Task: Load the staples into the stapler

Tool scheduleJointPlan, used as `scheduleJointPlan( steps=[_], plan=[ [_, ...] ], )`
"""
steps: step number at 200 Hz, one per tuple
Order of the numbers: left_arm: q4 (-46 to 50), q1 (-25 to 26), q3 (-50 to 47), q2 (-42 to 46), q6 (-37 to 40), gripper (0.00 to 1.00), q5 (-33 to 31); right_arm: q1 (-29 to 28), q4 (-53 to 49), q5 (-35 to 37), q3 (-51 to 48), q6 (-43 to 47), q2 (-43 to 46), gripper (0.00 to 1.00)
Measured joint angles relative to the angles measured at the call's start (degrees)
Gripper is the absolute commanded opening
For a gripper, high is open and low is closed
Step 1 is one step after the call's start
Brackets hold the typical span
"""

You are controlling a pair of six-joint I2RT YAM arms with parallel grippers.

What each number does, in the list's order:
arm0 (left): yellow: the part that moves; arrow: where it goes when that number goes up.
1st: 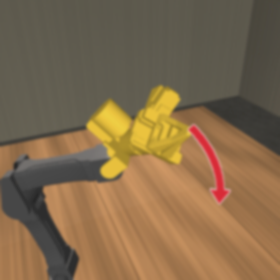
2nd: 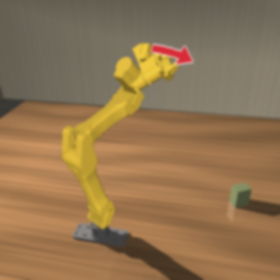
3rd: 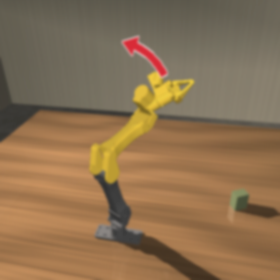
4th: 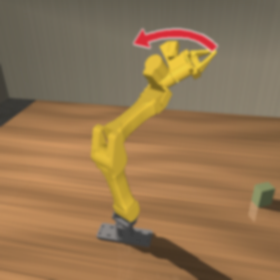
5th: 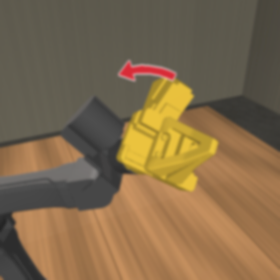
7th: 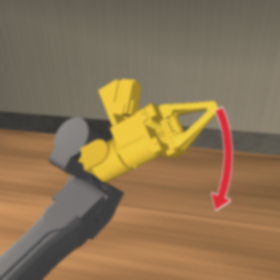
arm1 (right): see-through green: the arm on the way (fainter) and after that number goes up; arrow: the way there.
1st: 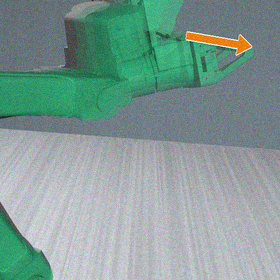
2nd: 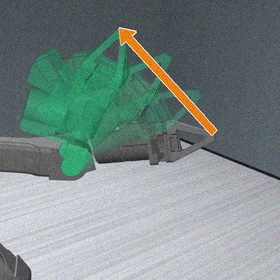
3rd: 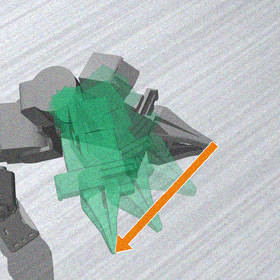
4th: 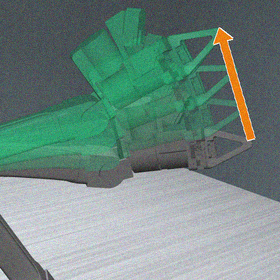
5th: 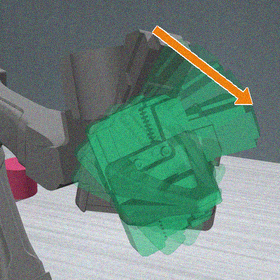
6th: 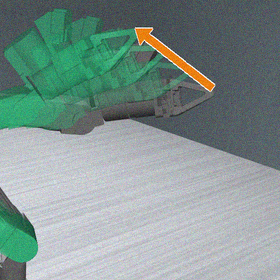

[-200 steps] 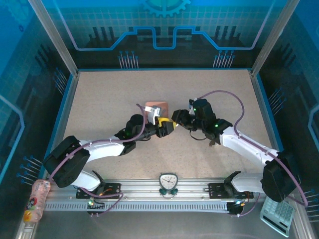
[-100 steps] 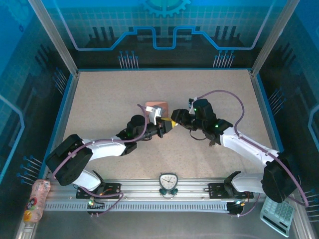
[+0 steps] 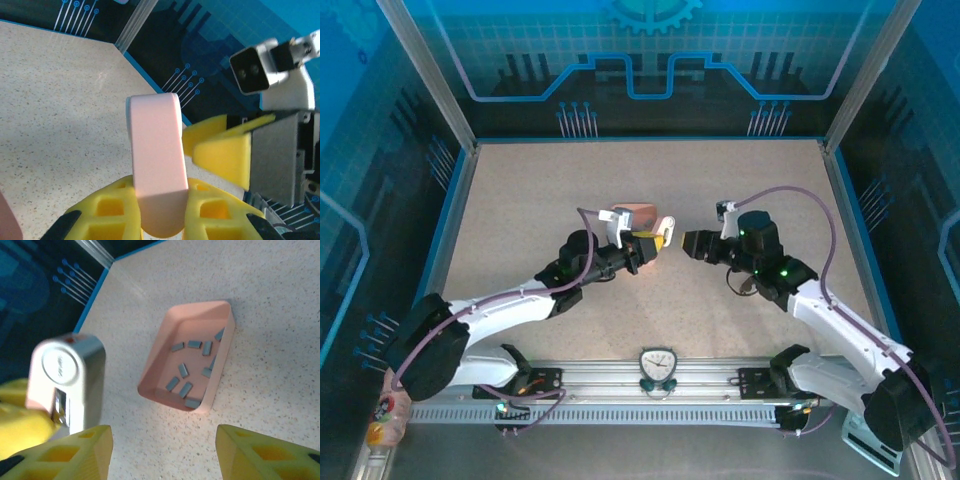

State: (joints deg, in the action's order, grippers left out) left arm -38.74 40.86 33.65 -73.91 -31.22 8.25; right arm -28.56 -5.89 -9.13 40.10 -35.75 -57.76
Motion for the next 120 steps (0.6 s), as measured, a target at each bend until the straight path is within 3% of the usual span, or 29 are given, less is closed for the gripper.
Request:
scheduleJointPlan(
  steps=[120],
  plan=[
    [0.4,0.0,-0.1,0.2,-6.4,0.0,-2.5,-3.9,10.4,-6.8,-2.2,4.7,-4.9,0.56]
  ],
)
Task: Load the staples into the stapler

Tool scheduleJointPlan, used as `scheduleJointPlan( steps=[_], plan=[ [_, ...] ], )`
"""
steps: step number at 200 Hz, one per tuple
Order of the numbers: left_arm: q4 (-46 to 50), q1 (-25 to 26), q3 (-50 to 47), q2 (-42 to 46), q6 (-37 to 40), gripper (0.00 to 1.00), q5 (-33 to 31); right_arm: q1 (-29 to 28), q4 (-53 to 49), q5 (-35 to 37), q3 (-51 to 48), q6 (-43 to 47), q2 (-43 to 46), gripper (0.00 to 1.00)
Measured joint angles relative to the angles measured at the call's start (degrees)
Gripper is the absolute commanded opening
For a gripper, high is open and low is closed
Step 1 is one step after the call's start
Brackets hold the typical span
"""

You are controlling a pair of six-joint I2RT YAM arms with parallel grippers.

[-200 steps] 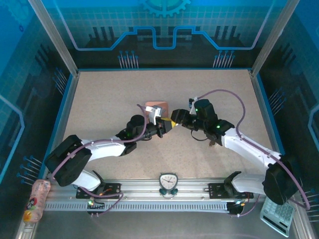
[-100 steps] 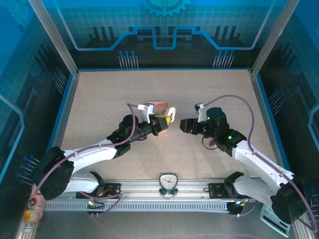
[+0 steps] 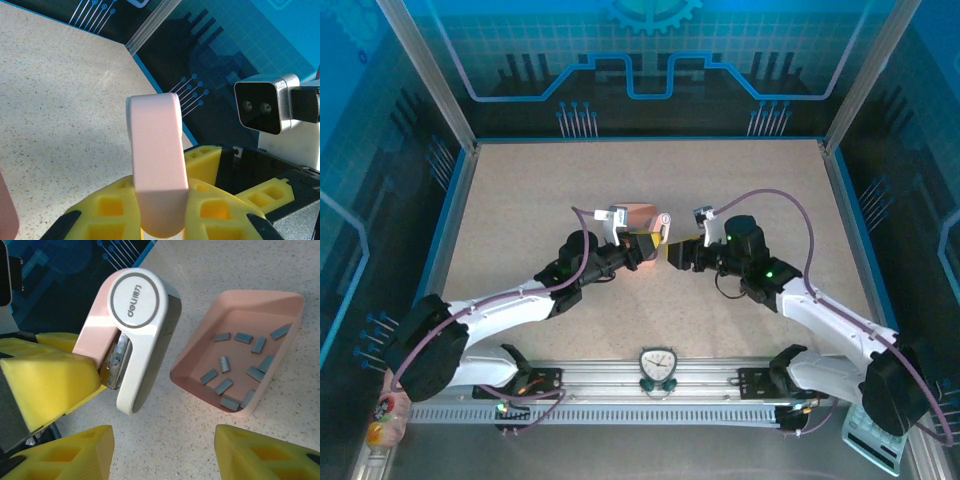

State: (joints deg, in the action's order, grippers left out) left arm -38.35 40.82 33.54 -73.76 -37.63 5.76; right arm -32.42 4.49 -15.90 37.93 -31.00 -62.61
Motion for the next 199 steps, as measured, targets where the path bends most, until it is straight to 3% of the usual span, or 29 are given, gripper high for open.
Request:
scheduleJointPlan(
  steps=[112,199],
  plan=[
    [1.0,-0.1,-0.4,0.0,-1.5,0.01,0.0,0.1,2.7,0.5,0.4,0.2,-3.5,0.48],
    [8.9,-0.2,-0.4,4.9,-3.9,0.01,1.8,10.8,1.4,2.3,0.4,-0.2,-4.3,0.49]
  ],
)
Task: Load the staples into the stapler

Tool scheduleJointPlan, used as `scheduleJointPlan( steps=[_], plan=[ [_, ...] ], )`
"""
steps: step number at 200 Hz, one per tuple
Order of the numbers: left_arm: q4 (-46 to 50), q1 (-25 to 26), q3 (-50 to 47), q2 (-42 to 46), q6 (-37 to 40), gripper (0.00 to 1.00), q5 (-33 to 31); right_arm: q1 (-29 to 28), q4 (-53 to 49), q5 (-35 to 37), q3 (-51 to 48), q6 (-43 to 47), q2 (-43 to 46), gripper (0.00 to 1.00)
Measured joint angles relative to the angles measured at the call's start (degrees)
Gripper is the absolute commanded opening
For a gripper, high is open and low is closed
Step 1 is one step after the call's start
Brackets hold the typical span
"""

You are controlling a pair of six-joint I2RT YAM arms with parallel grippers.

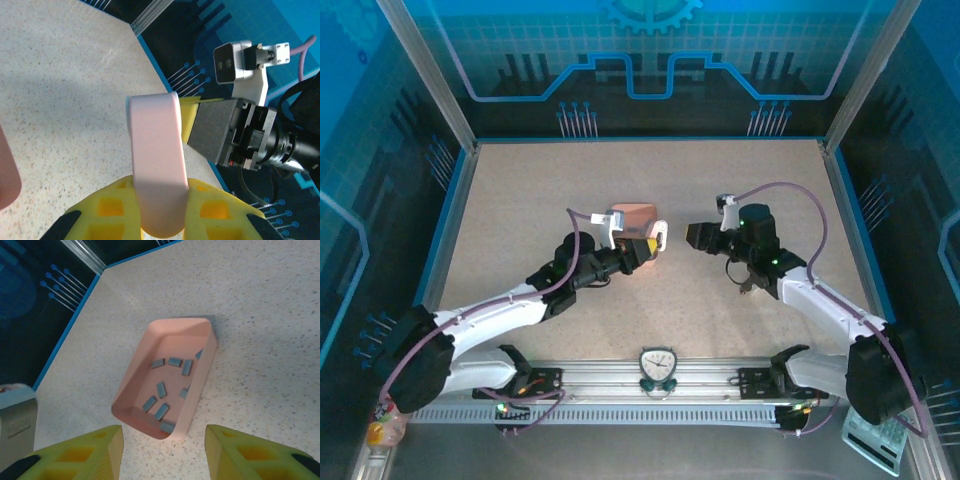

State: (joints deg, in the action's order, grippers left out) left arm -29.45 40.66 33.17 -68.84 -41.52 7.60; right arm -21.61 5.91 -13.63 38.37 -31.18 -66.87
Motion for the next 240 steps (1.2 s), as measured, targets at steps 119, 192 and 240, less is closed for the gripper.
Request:
scheduleJointPlan(
  steps=[119,192,240],
  plan=[
    [11.2,0.0,3.2,1.5,-2.4,0.02,-0.5,-11.5,-10.0,-4.8,3.3,10.8,6.9,0.66],
    [13.7,0.0,6.0,0.2,-9.2,0.02,-0.1,-13.6,-9.4,-4.1,5.2,13.1,-1.5,0.57],
    [14.4,-0.7,6.5,-0.5,-11.3,0.01,1.1,-11.0,-7.9,-2.4,5.2,13.4,-2.1,0.5]
  ],
)
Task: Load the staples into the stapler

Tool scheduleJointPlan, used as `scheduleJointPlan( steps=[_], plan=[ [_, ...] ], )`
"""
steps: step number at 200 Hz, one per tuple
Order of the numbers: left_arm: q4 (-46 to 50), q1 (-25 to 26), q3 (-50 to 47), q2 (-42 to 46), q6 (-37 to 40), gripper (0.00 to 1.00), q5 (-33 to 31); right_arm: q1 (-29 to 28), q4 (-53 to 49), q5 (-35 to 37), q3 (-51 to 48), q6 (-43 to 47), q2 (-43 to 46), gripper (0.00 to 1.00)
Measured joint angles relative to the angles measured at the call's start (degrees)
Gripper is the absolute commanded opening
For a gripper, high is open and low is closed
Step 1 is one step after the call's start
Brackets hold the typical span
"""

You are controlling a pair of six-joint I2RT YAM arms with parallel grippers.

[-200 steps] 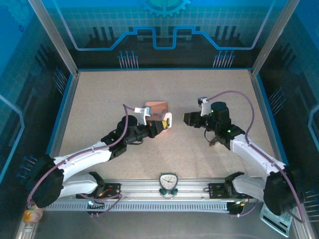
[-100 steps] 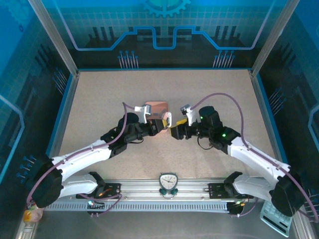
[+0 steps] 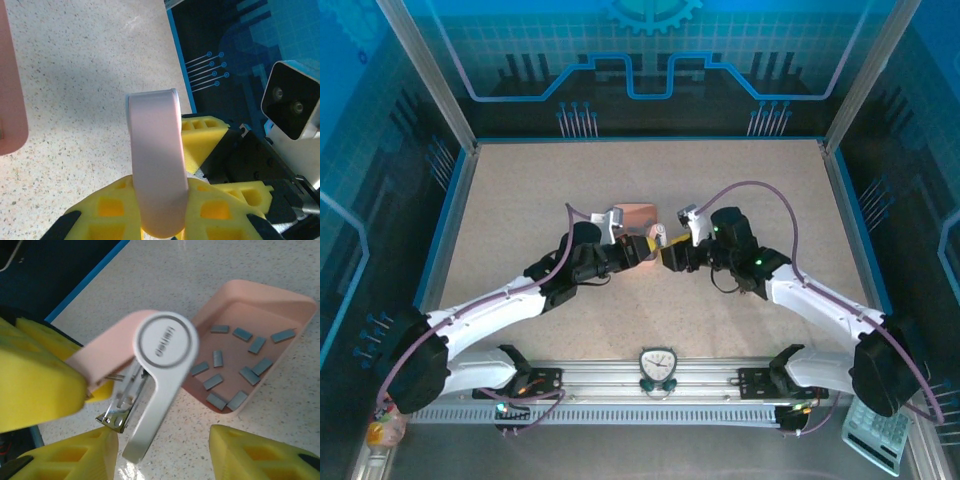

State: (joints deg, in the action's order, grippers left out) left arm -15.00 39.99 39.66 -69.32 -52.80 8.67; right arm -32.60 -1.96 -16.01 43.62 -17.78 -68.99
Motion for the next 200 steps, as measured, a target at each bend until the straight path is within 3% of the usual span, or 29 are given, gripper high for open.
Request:
scheduleJointPlan(
  steps=[42,108,200],
  plan=[
    [0.6,-0.6,0.8,-0.7,-1.0,0.01,0.6,5.0,-0.1,-0.1,1.1,0.1,-3.3,0.48],
    [1.8,-0.7,0.8,-1.2,-1.6,0.01,5.0,7.8,4.0,2.1,3.2,-1.6,-7.9,0.47],
    [2.9,-0.6,0.9,-2.6,-2.6,0.02,7.7,7.9,12.4,-1.6,3.8,-4.6,-9.1,0.51]
  ],
)
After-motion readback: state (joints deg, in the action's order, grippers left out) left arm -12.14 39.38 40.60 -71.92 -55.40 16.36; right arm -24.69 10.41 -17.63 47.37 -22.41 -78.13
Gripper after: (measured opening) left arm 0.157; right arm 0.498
